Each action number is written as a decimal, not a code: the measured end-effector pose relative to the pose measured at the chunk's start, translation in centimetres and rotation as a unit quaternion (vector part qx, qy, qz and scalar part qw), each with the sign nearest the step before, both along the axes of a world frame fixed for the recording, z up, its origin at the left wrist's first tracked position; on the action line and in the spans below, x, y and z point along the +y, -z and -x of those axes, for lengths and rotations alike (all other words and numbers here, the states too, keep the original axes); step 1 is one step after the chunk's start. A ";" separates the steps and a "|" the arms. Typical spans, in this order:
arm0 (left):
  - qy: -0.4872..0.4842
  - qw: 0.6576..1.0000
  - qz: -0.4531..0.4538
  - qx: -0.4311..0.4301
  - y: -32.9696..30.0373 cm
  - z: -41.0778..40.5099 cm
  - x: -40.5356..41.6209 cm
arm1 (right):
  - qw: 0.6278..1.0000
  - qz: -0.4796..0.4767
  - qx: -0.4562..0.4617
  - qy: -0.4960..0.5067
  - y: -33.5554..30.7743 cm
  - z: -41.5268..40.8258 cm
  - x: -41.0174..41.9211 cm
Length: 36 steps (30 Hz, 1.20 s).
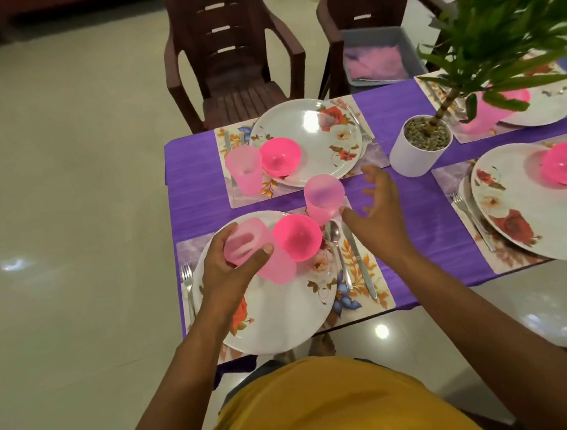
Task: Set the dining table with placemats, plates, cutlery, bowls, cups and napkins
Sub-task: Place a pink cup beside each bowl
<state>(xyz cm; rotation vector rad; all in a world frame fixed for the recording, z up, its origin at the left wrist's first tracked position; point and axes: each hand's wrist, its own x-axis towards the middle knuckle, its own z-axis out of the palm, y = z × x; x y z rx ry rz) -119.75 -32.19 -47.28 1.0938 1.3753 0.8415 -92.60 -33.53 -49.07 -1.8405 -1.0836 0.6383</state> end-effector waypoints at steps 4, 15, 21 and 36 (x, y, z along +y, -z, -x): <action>0.075 0.997 -0.002 -0.012 -0.8 -1.5 0.6 | 0.996 0.005 0.044 -0.083 -2.9 2.2 -2.7; 0.203 0.976 0.066 -0.047 -1.9 -8.0 -0.4 | 0.991 0.074 -0.057 -0.091 -3.5 3.7 -8.0; 0.271 0.955 0.101 -0.065 -2.8 -12.6 -2.4 | 0.994 0.110 -0.002 -0.022 -2.8 -1.4 -12.1; 0.298 0.952 0.074 0.012 0.9 -34.9 -8.0 | 0.979 0.059 0.174 0.090 -2.8 -25.0 -21.7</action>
